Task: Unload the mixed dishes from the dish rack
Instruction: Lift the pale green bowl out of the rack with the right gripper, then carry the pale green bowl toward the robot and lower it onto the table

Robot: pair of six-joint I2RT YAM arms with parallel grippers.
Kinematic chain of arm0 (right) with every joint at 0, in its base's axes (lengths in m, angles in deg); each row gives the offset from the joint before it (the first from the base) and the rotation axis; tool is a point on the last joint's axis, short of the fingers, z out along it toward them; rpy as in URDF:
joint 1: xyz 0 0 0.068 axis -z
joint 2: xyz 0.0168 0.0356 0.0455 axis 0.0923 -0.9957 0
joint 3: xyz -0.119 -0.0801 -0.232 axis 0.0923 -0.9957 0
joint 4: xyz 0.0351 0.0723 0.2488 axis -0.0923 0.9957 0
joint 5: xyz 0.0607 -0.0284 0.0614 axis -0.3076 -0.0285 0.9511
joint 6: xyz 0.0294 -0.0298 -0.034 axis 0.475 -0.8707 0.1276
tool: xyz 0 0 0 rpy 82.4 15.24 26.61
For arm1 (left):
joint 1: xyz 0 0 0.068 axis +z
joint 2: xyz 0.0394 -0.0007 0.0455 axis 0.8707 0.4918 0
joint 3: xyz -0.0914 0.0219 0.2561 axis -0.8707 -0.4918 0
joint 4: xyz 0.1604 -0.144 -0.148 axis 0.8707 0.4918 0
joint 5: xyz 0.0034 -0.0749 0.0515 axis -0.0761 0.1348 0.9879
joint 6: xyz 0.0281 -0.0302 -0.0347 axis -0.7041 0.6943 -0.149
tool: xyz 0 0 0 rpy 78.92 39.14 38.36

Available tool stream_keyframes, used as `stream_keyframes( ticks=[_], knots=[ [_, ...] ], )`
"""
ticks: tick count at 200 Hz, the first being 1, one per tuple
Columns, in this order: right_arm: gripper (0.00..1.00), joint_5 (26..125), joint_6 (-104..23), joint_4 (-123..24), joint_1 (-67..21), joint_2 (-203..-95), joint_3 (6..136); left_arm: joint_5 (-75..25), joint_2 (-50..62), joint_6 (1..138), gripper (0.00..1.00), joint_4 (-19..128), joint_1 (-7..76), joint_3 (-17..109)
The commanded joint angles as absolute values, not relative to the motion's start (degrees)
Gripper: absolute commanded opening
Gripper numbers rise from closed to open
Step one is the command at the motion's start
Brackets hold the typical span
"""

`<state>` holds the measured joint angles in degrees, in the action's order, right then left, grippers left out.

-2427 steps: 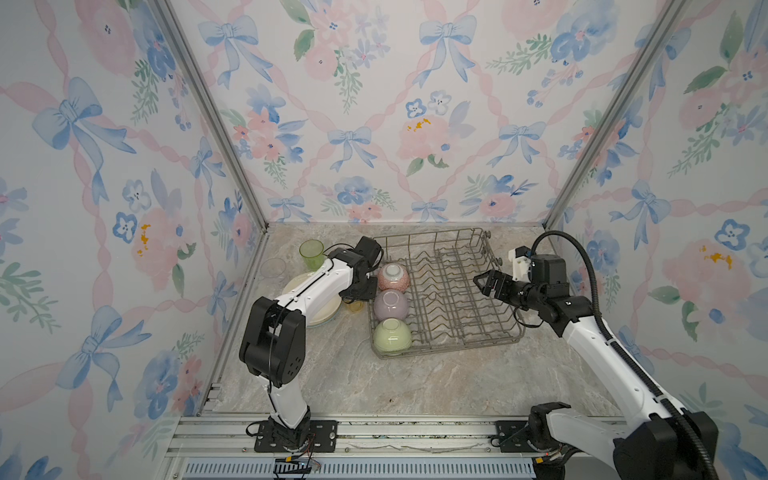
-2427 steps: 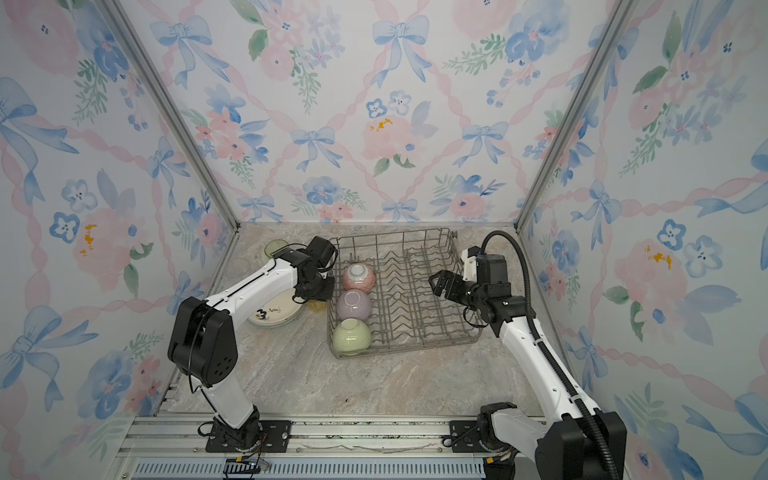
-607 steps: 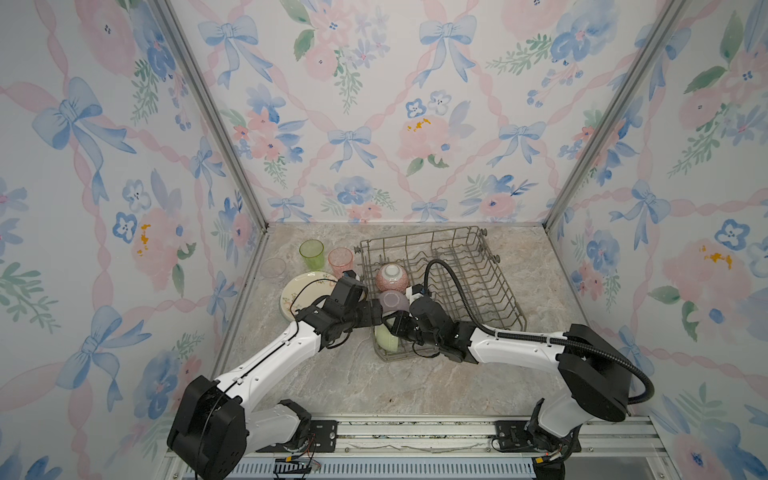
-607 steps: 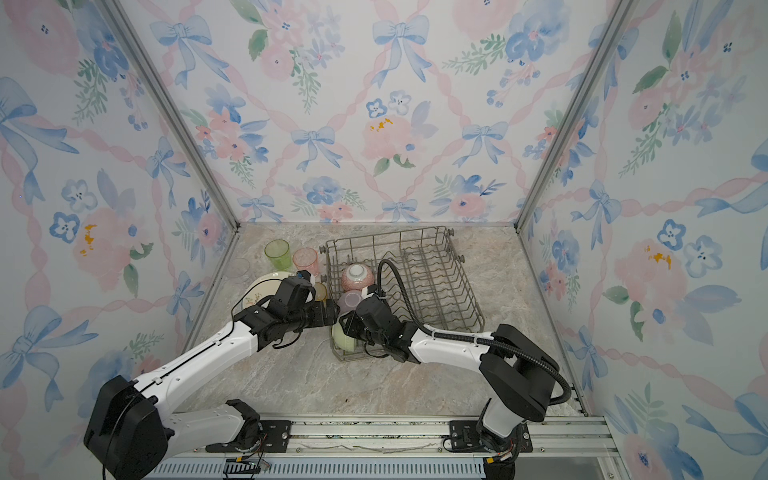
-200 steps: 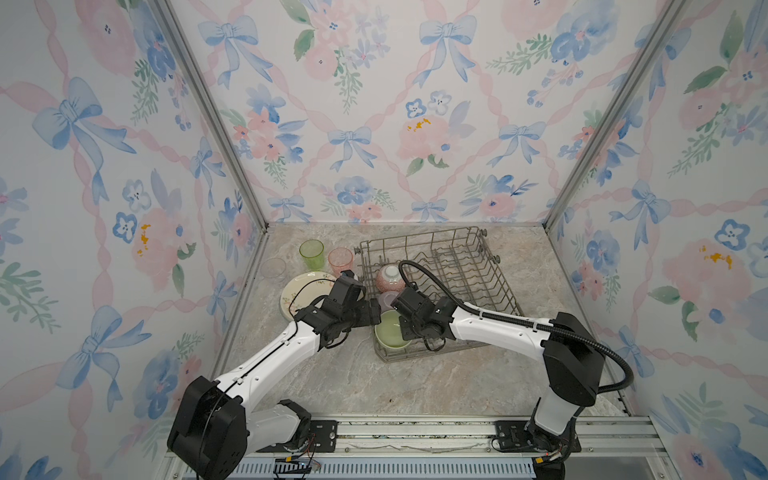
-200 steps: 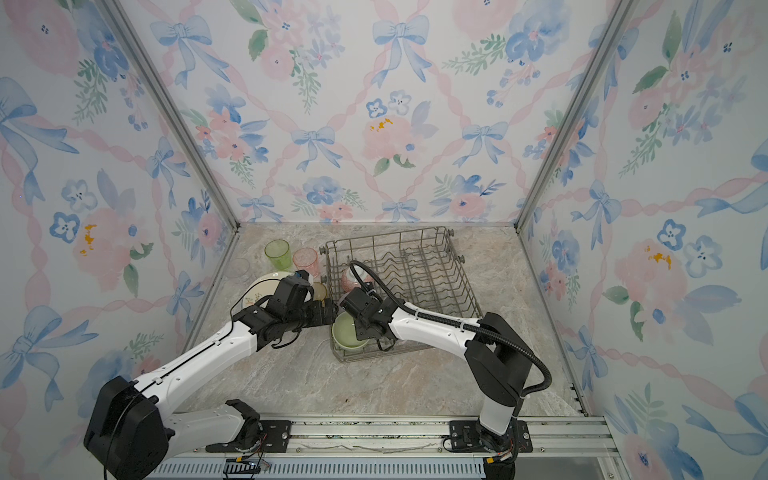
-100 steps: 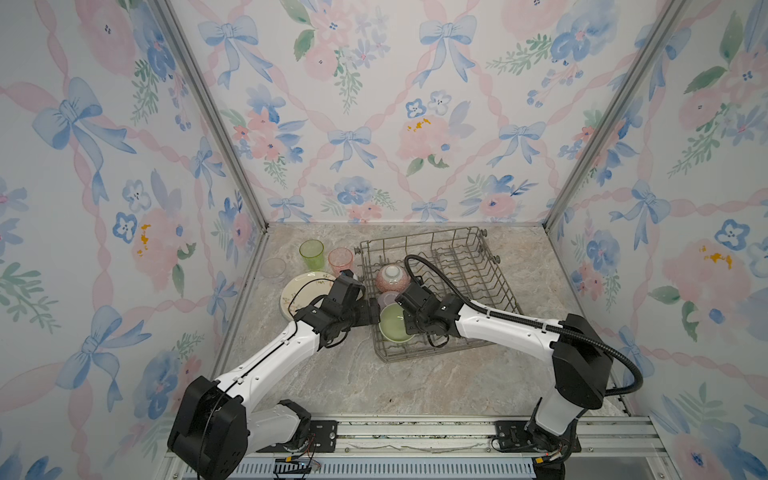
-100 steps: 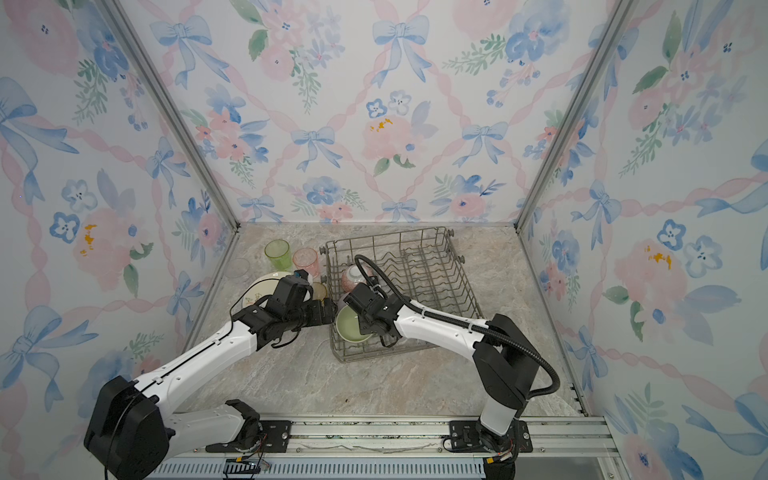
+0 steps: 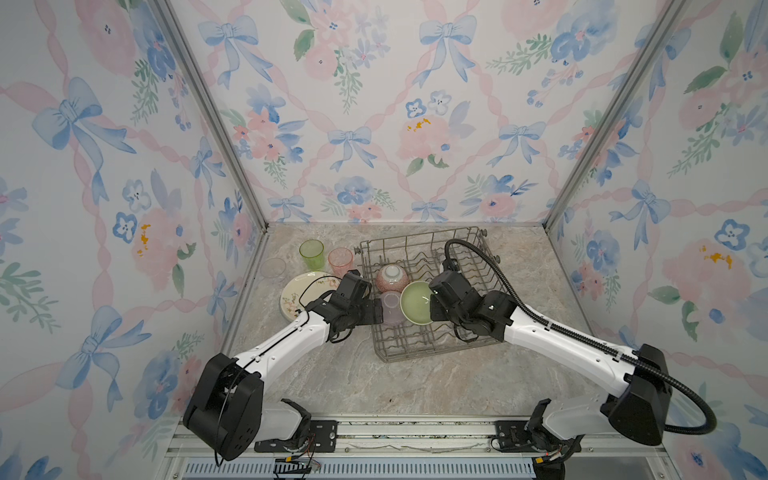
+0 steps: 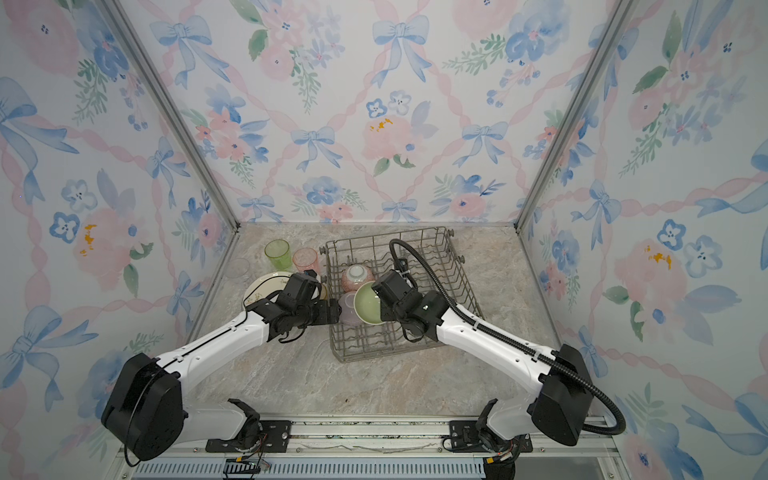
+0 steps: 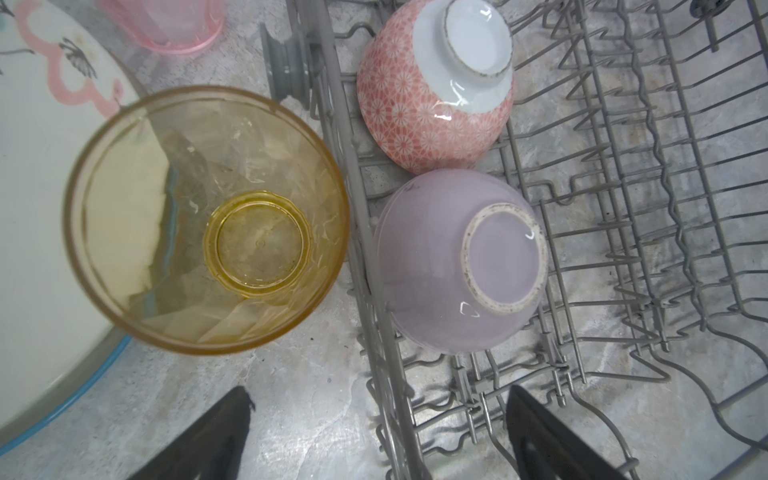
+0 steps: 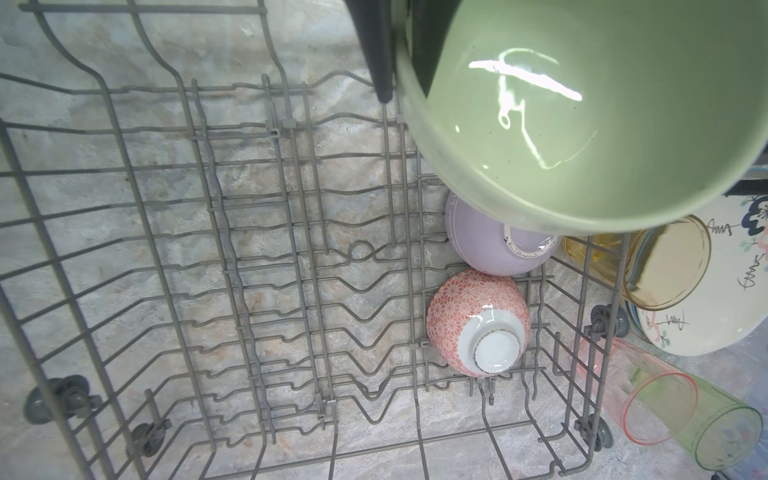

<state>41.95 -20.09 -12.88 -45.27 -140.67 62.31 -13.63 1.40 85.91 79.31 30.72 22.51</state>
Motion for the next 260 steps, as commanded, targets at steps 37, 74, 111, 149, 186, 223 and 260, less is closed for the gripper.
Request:
stream_keyframes(
  ticks=[37,74,111,149,186,223,260],
  knots=[
    [0.00,43.3,-18.9,-8.4,-44.8,-129.9,57.1,-10.9,7.1,83.7,0.83,79.0,28.5,26.9],
    [0.00,44.2,-18.3,-4.8,-45.5,-124.9,55.1,-9.4,10.7,83.8,0.54,79.0,27.5,28.9],
    [0.00,45.4,-18.1,-3.7,-46.1,-122.4,53.7,-8.7,15.9,84.3,0.28,79.1,27.3,31.8],
    [0.00,46.2,-18.4,-3.2,-47.2,-122.0,53.3,-8.2,20.0,85.2,0.15,79.1,27.0,34.5],
    [0.00,47.6,-18.8,-3.7,-47.6,-121.6,52.9,-6.2,22.3,86.4,0.05,79.2,27.1,37.4],
    [0.00,49.3,-19.3,-3.7,-48.6,-121.9,52.9,-5.6,25.1,87.3,0.03,79.3,28.1,41.2],
    [0.00,50.2,-19.4,-3.7,-51.6,-122.7,52.6,-6.3,26.8,87.6,0.01,79.3,28.4,43.6]
  ],
)
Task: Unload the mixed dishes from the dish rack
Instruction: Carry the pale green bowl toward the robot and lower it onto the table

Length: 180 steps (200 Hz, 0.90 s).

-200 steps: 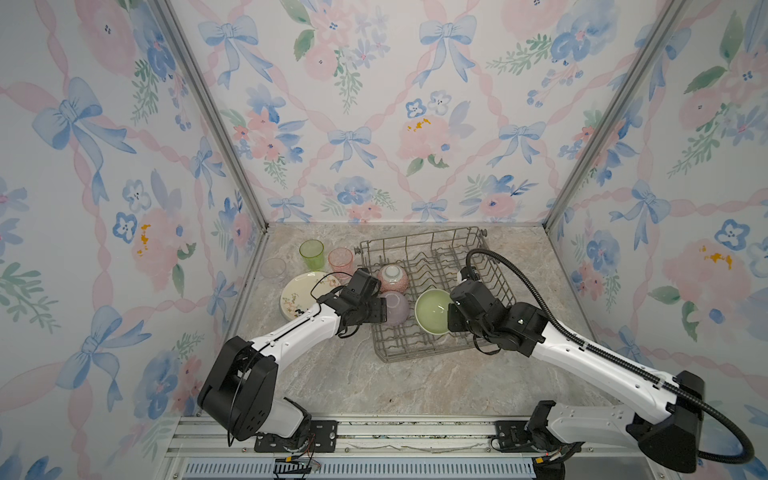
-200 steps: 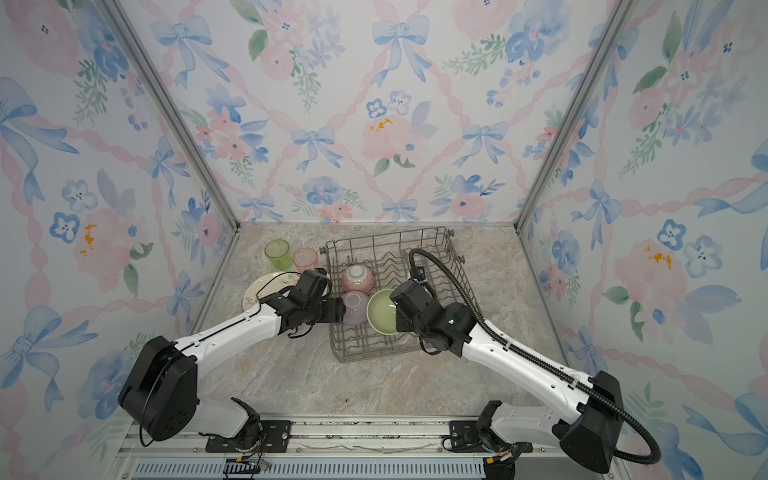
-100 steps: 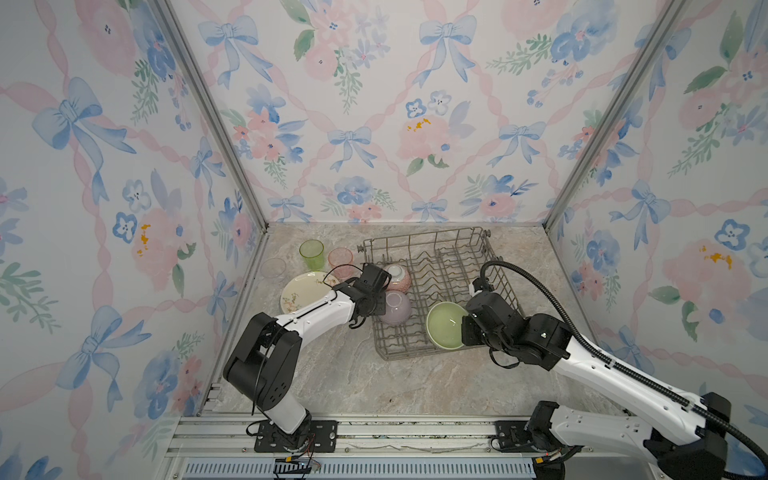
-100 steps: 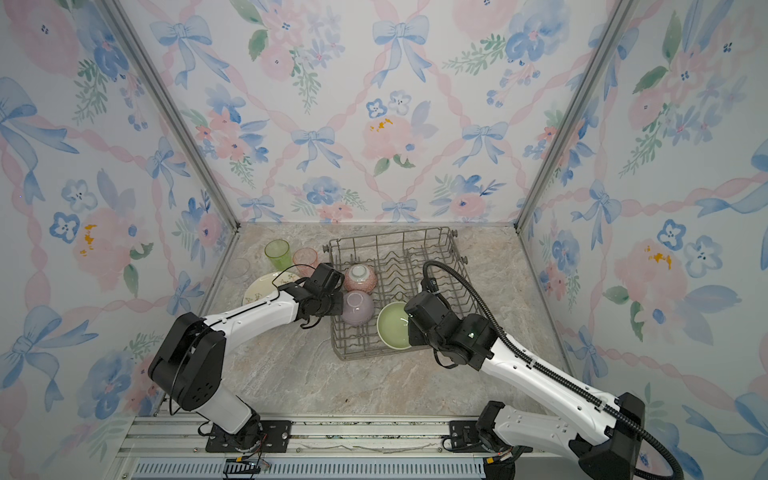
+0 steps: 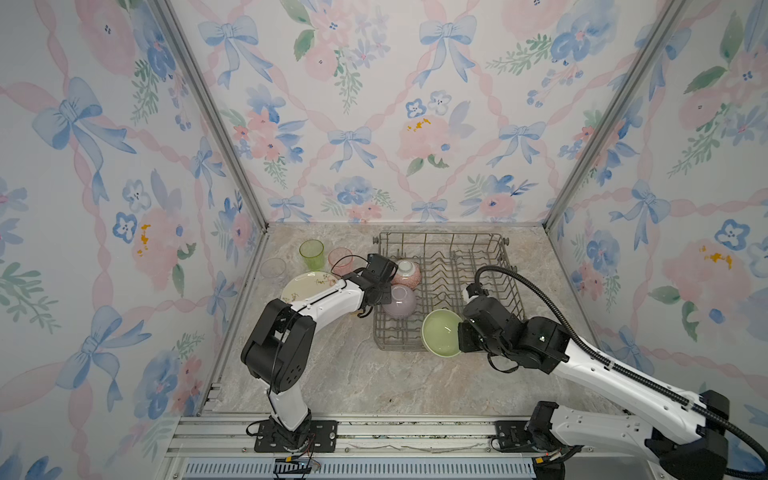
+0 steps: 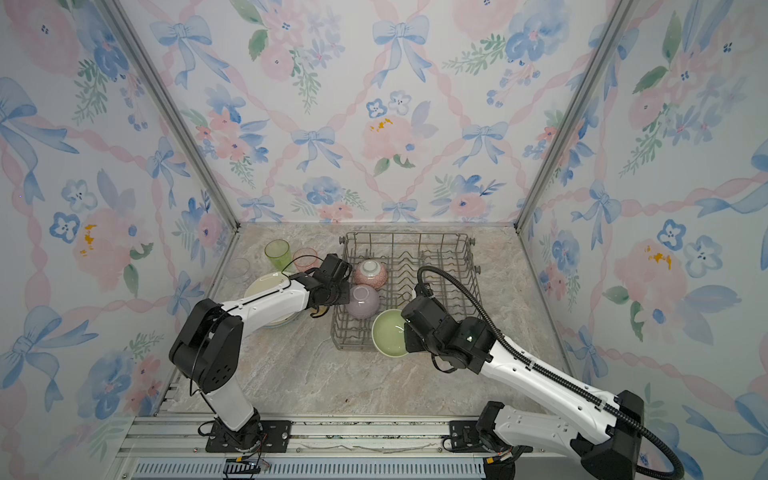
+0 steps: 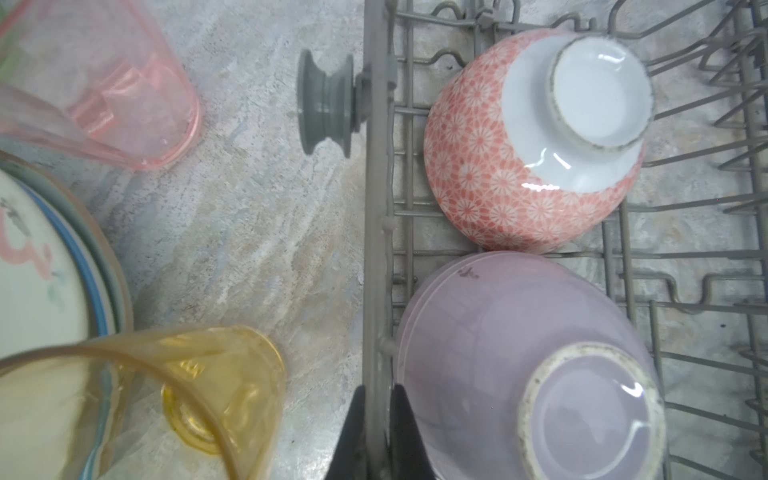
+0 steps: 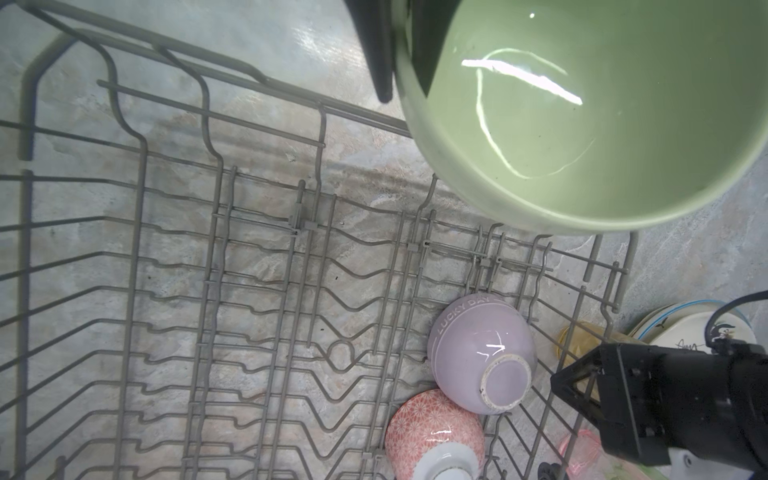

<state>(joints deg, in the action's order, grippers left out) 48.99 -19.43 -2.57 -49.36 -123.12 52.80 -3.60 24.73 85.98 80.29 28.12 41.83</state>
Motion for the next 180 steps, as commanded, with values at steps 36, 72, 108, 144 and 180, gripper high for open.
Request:
stream_keyframes(
  ticks=[36,72,108,144,180],
  knots=[
    [0.00,51.0,-19.0,-4.7,-56.3,-125.4,51.5,-6.1,27.1,87.7,0.05,79.3,29.0,44.4],
    [0.00,51.9,-18.9,-7.1,-59.3,-129.6,50.8,-7.3,27.8,87.0,0.05,79.3,29.5,46.0],
    [0.00,53.3,-19.5,-8.4,-61.4,-134.3,51.6,-8.2,27.6,86.7,0.05,79.3,29.6,46.1],
    [0.00,54.8,-19.8,-9.1,-63.3,-138.8,52.1,-8.7,27.5,86.6,0.07,79.3,29.8,45.9],
    [0.00,55.4,-18.7,-12.8,-63.8,-141.4,50.9,-8.9,27.6,86.6,0.07,79.4,29.9,45.9]
  ],
)
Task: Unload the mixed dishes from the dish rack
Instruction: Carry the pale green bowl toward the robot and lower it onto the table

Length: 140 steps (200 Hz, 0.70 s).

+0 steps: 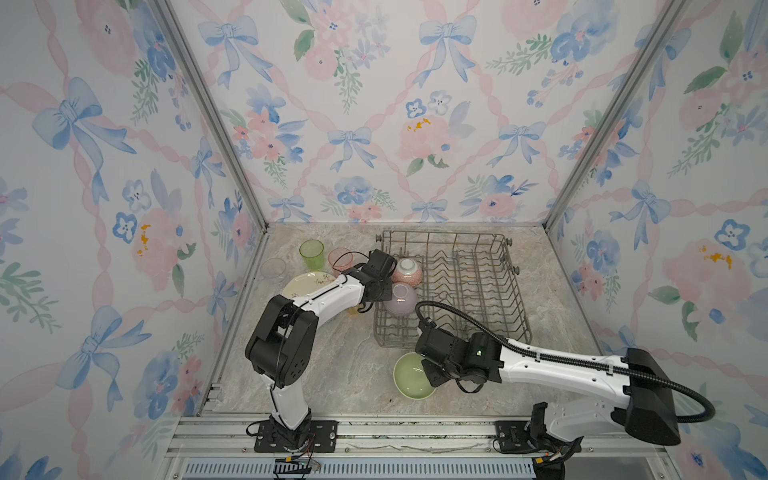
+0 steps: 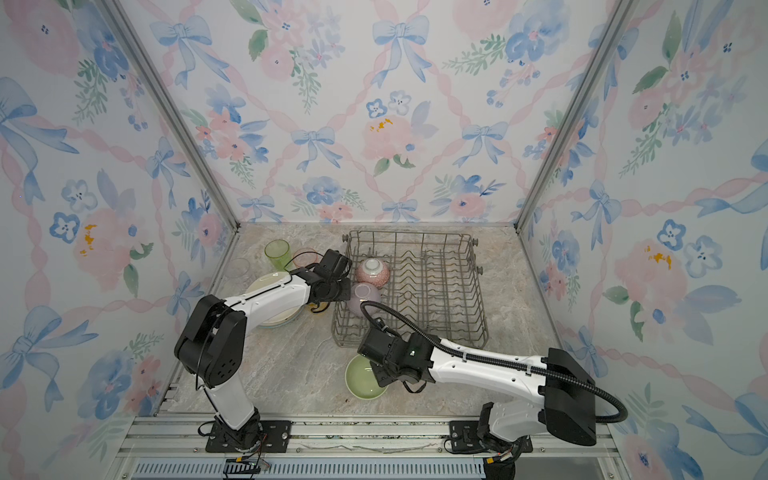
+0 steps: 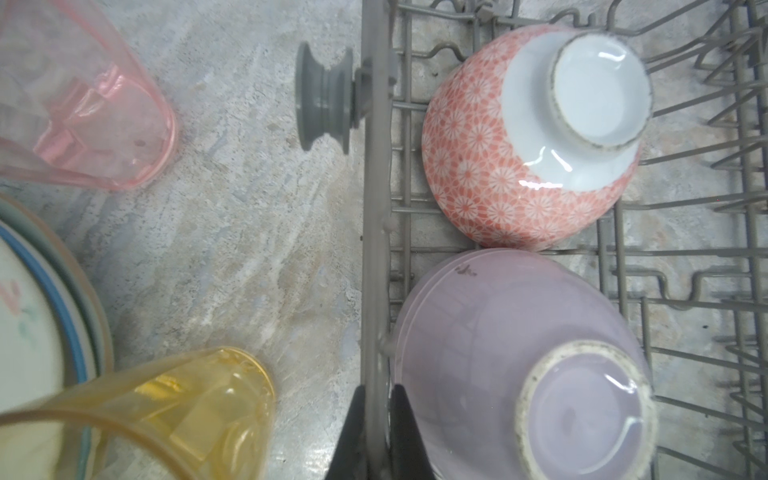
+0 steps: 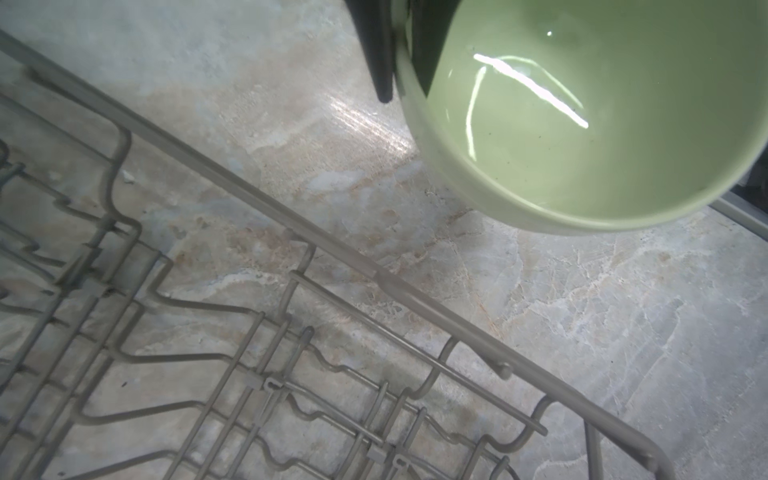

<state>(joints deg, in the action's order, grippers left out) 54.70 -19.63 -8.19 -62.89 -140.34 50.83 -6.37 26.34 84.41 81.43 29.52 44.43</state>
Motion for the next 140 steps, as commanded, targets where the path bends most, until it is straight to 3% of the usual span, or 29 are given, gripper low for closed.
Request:
stream_keyframes(
  ticks=[1,140],
  knots=[
    [0.00,55.4,-18.7,-12.8,-63.8,-141.5,50.9,-8.9,27.6,86.6,0.07,79.4,29.9,45.9],
    [0.02,50.1,-18.3,-15.8,-65.6,-150.9,54.4,-10.6,27.7,86.0,0.08,79.3,30.5,46.8]
  ],
)
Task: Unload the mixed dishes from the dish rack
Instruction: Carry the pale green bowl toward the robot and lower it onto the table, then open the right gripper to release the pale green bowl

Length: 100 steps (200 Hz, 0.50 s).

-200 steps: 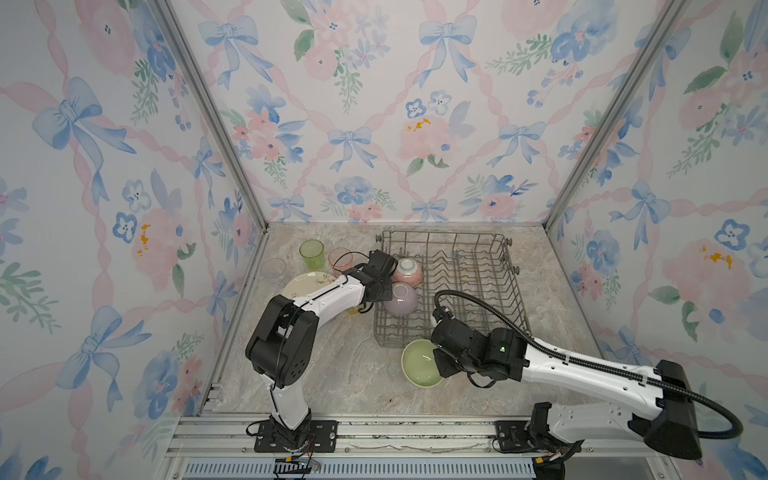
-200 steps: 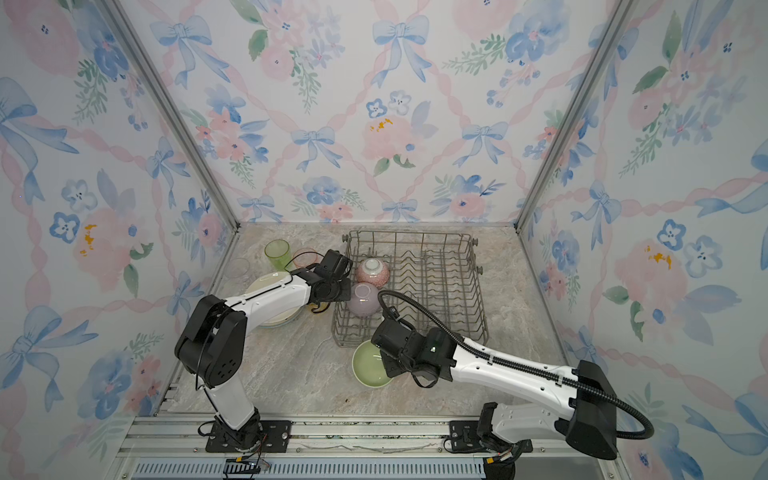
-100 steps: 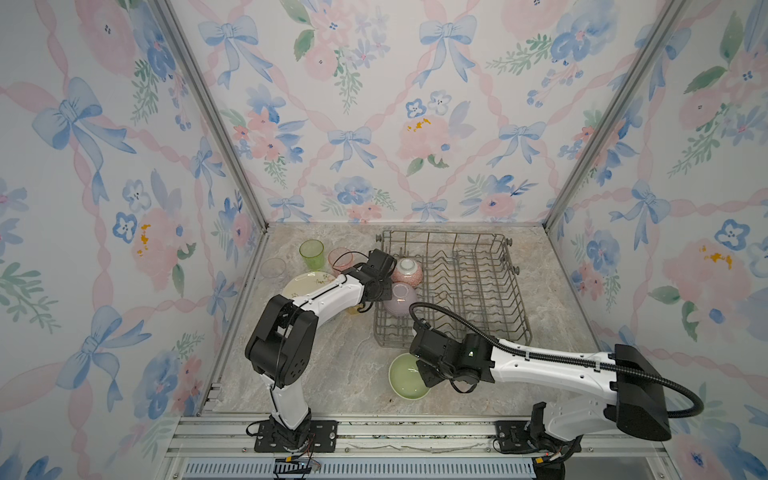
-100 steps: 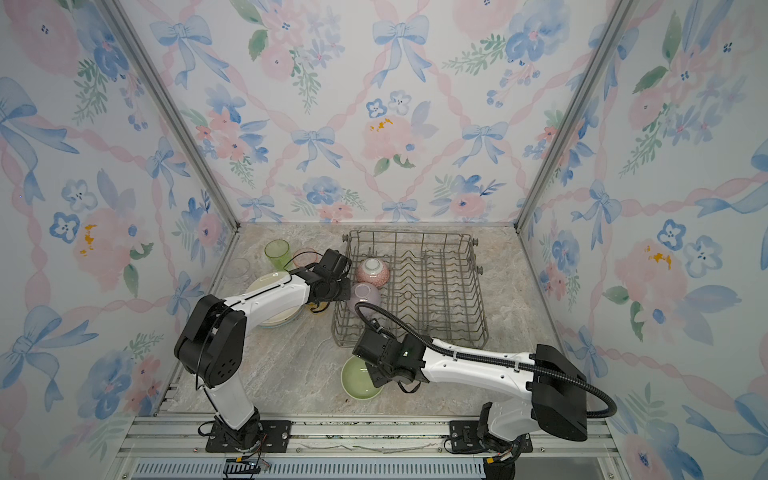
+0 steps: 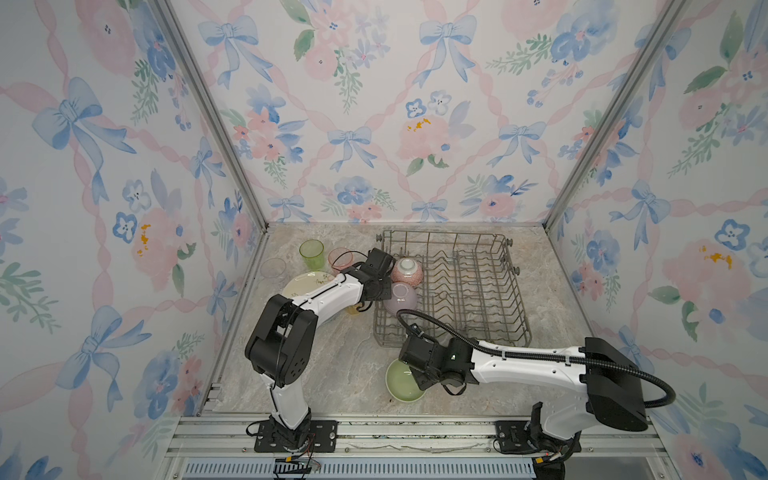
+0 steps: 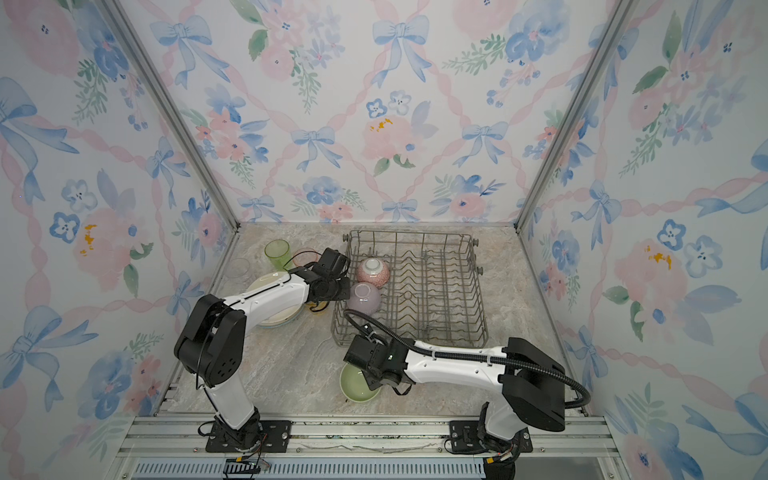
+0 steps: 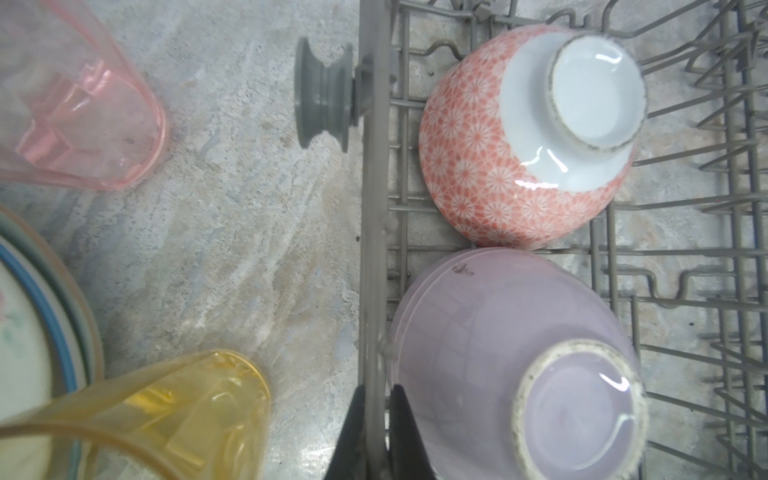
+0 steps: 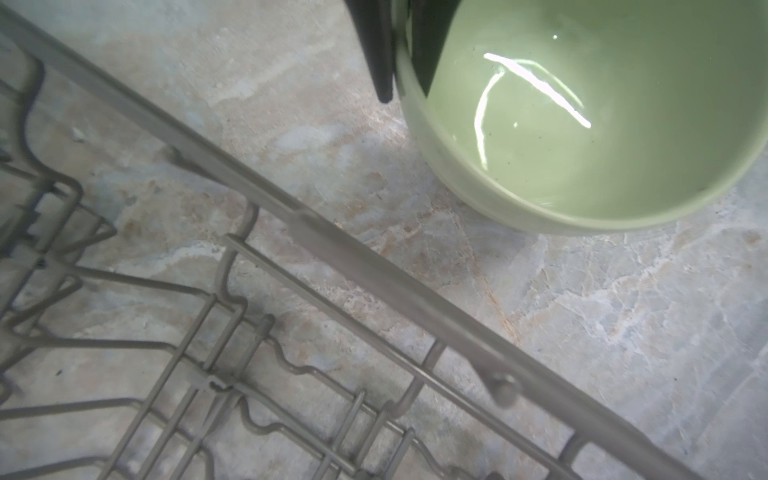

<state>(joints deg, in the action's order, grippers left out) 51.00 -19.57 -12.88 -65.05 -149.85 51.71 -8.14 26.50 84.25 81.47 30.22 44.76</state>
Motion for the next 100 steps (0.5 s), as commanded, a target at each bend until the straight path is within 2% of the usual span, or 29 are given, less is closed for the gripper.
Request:
stream_keyframes(
  ticks=[1,16,26,34,72,84,93,100],
  knots=[
    [0.02,50.1,-18.3,-15.8,-65.6,-150.9,54.5,-10.7,27.8,85.9,0.08,79.4,30.5,46.8],
    [0.05,49.3,-18.3,-15.3,-65.6,-151.7,55.0,-10.9,27.8,85.8,0.08,79.3,30.6,46.9],
    [0.14,48.8,-18.4,-15.3,-65.6,-151.8,55.0,-10.8,27.7,85.7,0.08,79.3,30.5,46.9],
    [0.18,48.2,-18.4,-15.2,-65.6,-151.7,55.0,-10.9,27.7,85.6,0.08,79.3,30.6,46.9],
    [0.21,46.7,-18.9,-14.6,-65.5,-149.9,54.9,-11.4,27.6,85.5,0.09,79.3,30.6,46.9],
    [0.30,46.3,-19.3,-13.9,-65.5,-148.6,55.3,-11.5,27.6,85.5,0.09,79.3,30.5,46.9],
    [0.42,46.2,-19.6,-13.7,-65.4,-147.2,55.3,-11.5,27.5,85.5,0.10,79.3,30.6,46.9],
    [0.45,46.3,-19.8,-13.7,-65.3,-146.0,55.3,-11.5,27.5,85.5,0.11,79.3,30.6,47.0]
  ],
)
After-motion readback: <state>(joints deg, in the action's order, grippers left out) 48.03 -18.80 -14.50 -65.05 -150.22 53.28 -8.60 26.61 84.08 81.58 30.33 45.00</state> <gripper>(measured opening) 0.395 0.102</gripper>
